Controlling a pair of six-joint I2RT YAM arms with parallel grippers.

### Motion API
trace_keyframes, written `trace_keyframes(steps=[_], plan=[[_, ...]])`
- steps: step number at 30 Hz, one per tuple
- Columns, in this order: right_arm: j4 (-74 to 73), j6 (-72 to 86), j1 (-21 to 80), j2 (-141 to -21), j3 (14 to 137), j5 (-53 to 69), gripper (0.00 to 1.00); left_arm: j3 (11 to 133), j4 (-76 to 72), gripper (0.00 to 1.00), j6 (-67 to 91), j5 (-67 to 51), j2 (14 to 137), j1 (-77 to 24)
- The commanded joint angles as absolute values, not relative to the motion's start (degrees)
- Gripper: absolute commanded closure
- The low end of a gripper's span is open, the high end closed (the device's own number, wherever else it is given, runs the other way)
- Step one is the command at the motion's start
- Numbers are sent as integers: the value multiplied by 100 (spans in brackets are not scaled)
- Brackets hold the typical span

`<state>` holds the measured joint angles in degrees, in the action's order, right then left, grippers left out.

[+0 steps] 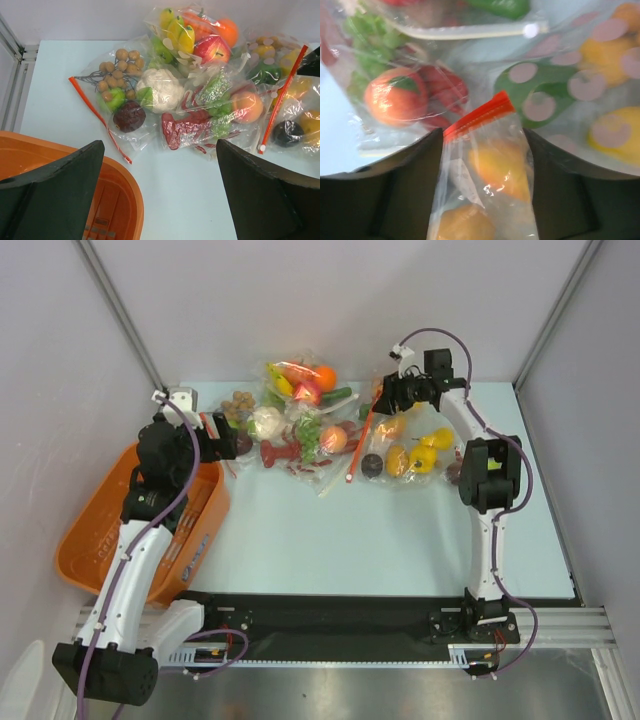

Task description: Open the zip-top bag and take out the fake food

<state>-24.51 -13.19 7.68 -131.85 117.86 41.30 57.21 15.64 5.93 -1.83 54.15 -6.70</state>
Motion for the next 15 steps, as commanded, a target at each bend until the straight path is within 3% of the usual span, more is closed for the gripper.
trace_keyframes(steps=[1,3,5,6,7,15], plan=[[-2786,-1556,756,-13175,12032,4430,44,5801,1468,0,483,-334,5423,-642],[-2769,-1521,765,-13026,11901,4421,73,5810,1459,0,457,-421,5414,-642],[-2611,-1468,773,-12737,11734,4403,81,5775,1424,0,448,-387,5414,-685],[-2549,-1433,782,-12614,11638,4386,93,5766,1406,0,440,-378,5414,-720],[-2462,-1302,800,-12499,11419,4342,99,5740,1363,0,413,-343,5423,-808],[-1592,-441,967,-10909,10082,3701,100,5704,1266,0,789,62,5713,-1976]])
